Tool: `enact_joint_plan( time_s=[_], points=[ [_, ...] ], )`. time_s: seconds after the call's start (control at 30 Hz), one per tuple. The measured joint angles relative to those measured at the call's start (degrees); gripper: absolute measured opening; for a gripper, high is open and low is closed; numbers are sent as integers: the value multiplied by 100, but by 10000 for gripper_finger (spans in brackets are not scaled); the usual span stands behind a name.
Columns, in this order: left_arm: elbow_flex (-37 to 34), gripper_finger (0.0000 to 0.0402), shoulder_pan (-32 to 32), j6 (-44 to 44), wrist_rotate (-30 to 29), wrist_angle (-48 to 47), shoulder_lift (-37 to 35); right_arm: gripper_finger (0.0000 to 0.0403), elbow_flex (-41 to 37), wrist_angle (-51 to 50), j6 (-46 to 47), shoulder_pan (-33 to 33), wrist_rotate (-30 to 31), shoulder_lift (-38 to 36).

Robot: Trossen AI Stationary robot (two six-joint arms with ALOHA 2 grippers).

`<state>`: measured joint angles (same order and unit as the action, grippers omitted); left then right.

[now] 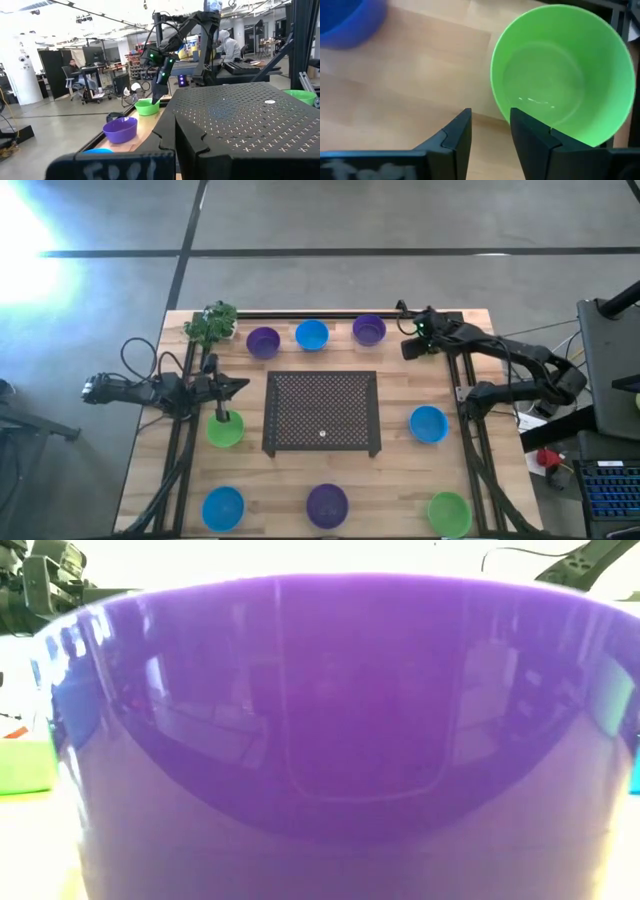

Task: Pick & Place Mini bowls
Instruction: Put the top right green bowl on the shelf

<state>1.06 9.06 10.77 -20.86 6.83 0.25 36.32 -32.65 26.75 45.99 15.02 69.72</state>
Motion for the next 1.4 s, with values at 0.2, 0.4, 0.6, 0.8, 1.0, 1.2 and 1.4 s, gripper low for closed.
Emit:
enact_joint_plan(
  time_s=[0.2, 0.4, 0.6, 0.8, 1.0, 1.2, 1.4],
  points=[
    [-15, 0, 0, -88, 0, 1, 0, 131, 0, 193, -46, 62, 98, 339],
    [-37, 0, 0, -92, 0, 3, 0, 127, 25, 250, -231, 59, 161, 603],
    [-39, 0, -2, -95, 0, 3, 0, 106, 67, 349, -450, 53, 162, 799],
    [-39, 0, -2, -95, 0, 4, 0, 19, 68, 346, -751, 53, 162, 847],
    [-39, 0, -7, -95, 0, 4, -2, 10, 117, 210, -926, 39, 158, 597],
    [-39, 0, -7, -95, 0, 4, -2, 9, 507, -548, -1039, -161, 158, 74],
    [-39, 0, -4, -93, -1, 3, 0, 9, 917, -959, -1032, -690, 160, -509]
  ],
)
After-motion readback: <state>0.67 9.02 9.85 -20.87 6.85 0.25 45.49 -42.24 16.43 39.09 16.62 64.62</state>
